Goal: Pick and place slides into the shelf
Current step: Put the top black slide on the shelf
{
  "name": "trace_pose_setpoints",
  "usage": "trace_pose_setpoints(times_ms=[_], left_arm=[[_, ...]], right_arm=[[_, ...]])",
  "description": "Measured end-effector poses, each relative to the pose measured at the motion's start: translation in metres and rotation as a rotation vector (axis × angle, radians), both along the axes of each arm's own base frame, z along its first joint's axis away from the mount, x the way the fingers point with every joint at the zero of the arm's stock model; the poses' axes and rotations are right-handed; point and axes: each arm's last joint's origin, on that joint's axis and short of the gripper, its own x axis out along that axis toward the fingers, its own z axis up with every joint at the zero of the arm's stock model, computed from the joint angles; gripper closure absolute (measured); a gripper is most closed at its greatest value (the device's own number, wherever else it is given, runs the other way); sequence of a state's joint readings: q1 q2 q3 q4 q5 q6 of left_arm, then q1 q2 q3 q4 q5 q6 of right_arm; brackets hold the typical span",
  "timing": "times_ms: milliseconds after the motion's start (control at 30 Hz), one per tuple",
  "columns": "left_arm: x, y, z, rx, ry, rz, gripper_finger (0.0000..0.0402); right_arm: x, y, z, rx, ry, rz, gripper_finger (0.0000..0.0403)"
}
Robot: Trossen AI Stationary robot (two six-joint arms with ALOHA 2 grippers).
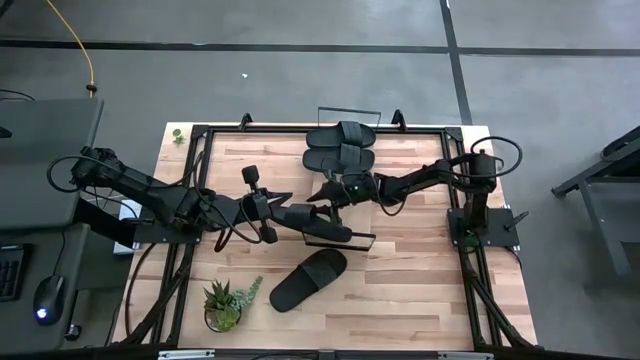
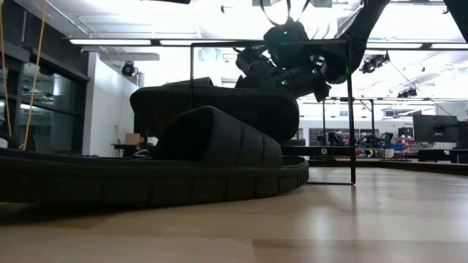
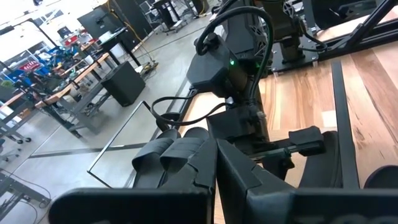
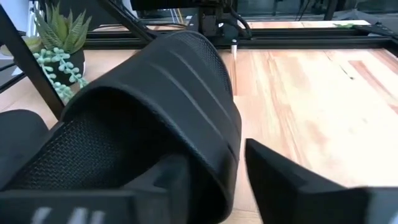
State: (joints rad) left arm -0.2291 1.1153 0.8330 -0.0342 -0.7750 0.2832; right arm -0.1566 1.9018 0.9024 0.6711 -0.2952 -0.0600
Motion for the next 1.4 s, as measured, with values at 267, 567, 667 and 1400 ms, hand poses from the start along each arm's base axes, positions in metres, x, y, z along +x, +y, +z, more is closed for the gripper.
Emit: trace_pose_setpoints(times_ms=[267,567,667,1400], left_arm=[[0.000,0.000,0.000,0.001,0.004,0.000,0.0401],[0.000,0.000,0.000,0.001,0.005,0.000,0.0401],[0.000,0.000,-0.001,0.002,0.007,0.000,0.0401],[0.000,0.000,-0.001,0.004,0.016,0.000,0.0401]], right_arm=[[-0.001,-0.003,0.000,0.000,0.004,-0.009,0.0394],[-0.005,-0.018,-0.003,0.009,0.032,0.001,0.0399],[-0.007,-0.024,-0.001,0.004,0.039,-0.007,0.0400],[-0.028,-0.028,0.028,-0.444,0.138,0.039,0.0402]])
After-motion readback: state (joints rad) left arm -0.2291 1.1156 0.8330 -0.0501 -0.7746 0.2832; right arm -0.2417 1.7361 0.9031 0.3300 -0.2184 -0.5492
